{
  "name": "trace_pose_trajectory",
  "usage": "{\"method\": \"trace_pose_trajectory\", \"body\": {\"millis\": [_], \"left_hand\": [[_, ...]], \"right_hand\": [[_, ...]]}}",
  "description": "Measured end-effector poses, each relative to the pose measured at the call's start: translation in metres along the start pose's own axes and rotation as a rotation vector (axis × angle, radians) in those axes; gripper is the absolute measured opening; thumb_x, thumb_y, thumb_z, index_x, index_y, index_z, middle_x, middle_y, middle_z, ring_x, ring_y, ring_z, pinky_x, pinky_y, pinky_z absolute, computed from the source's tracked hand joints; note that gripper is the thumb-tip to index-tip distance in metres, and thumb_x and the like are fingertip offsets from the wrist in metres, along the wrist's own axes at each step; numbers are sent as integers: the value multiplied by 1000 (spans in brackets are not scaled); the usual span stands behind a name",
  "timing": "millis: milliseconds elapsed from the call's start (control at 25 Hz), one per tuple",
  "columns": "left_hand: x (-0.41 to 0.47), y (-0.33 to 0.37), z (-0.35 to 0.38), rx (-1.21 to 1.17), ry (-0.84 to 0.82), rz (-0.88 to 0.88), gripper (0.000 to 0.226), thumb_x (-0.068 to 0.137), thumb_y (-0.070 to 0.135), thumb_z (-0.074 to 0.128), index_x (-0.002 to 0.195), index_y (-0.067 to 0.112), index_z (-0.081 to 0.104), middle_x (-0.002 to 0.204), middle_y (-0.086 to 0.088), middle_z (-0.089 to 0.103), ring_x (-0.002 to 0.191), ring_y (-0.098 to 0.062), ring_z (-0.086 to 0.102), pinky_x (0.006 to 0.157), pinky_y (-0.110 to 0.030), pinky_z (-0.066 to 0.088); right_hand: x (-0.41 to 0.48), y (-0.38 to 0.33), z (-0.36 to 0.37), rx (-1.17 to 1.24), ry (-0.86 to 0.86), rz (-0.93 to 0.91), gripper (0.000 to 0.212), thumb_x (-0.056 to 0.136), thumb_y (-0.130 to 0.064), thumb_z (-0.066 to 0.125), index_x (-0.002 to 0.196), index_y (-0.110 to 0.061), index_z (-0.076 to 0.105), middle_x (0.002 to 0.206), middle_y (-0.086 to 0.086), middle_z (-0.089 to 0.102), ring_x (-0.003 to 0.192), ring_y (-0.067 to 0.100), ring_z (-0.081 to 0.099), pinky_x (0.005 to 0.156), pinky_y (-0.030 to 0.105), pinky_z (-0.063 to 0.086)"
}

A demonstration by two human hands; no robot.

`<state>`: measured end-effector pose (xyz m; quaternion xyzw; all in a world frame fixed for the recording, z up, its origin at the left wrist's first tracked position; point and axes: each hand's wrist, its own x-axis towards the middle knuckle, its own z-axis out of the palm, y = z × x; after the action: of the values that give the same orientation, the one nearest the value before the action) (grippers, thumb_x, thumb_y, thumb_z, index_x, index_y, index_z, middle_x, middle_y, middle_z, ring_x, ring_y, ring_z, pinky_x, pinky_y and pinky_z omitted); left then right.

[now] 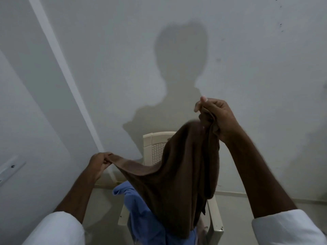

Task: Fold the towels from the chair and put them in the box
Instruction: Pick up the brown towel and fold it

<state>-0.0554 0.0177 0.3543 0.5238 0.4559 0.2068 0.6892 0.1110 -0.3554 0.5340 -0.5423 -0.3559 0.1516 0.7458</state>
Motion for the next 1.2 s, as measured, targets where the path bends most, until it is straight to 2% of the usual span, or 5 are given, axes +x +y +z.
{"method": "trace_pose_trajectory", "body": {"millis": [240,440,680,880,1200], "left_hand": [[-41,23,50,125,-94,363,36,88,-12,47,111,2,70,99,-13,70,69,-6,68,58,-13,53],[-89,43,99,181,-325,589,35,86,-14,46,97,1,75,95,-6,76,89,-12,69,83,-25,53],[-160,58,146,225,-592,716,36,91,-16,47,111,5,68,97,1,75,86,-3,70,82,-15,54],[-169,48,152,172,-778,643,25,98,14,57,114,1,70,108,-13,74,103,-20,70,89,-30,56],[-153,34,155,285,-546,939,12,88,12,72,96,5,77,89,-3,76,87,-12,71,77,-23,54]], "right_hand": [[-3,11,15,-187,-93,-30,46,102,-37,46,72,-7,66,56,18,34,42,14,29,41,23,23],[-8,28,24,-537,-328,-128,39,105,-24,47,88,-6,77,71,-4,67,66,11,60,63,23,44],[-2,47,36,-1001,-171,-261,30,96,-39,48,84,-22,70,68,-5,65,62,17,60,58,38,47],[0,52,34,-930,42,-213,9,100,-26,58,96,-24,66,84,-6,74,77,13,70,66,41,57],[-21,54,-2,-512,-39,168,10,91,-16,74,89,-8,69,79,6,73,72,12,68,64,28,51]]}}
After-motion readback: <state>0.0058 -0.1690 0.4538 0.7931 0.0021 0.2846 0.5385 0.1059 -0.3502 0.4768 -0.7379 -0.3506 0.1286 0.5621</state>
